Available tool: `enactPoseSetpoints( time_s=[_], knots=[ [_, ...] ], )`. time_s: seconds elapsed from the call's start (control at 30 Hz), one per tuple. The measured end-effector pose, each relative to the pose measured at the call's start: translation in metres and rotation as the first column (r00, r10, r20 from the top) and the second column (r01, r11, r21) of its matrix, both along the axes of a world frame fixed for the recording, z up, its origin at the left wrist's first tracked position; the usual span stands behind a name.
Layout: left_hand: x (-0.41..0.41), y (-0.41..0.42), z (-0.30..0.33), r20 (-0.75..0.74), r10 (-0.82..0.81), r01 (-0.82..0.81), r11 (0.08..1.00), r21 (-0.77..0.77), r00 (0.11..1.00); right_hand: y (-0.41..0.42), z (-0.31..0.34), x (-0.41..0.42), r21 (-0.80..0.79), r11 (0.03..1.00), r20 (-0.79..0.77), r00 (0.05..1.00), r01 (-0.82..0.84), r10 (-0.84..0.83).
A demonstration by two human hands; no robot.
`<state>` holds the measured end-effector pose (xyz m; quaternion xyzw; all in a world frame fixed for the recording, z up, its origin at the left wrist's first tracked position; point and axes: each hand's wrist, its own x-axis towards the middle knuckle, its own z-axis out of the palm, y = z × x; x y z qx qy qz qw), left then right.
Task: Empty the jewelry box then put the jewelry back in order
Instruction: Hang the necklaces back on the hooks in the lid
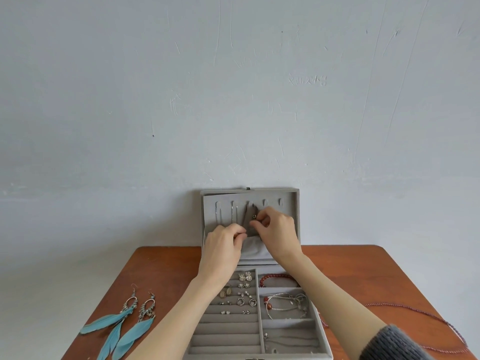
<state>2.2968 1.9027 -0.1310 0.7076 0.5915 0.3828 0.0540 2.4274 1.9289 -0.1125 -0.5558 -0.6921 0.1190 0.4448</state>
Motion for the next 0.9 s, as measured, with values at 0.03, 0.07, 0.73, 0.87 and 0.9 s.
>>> enactPoseSetpoints(
  time_s=[0.03,0.07,0.73,0.87,0.9],
  knots=[
    [0.000,0.000,0.000,0.000,-0.005,0.005,1.000,-0.007,1.000,0.000,0.000,0.000,-0.006,1.000,-0.012,1.000,-0.007,0.007],
    [-0.001,-0.001,-0.001,-0.001,-0.011,0.011,1.000,-0.019,1.000,-0.001,-0.001,0.000,-0.010,1.000,-0.018,1.000,-0.014,0.014],
    [-0.005,-0.003,-0.003,0.076,-0.086,0.085,0.996,0.017,0.993,-0.001,-0.004,-0.006,-0.024,0.998,-0.039,0.998,-0.052,0.051],
    [-0.005,-0.003,-0.002,0.087,-0.084,0.078,0.995,0.068,0.993,-0.003,-0.008,-0.006,0.005,0.998,-0.033,0.998,-0.062,0.062],
    [-0.005,-0.003,-0.002,0.083,-0.083,0.076,0.994,0.079,0.993,-0.004,-0.009,-0.005,0.011,0.998,-0.022,0.998,-0.065,0.065]
  ],
)
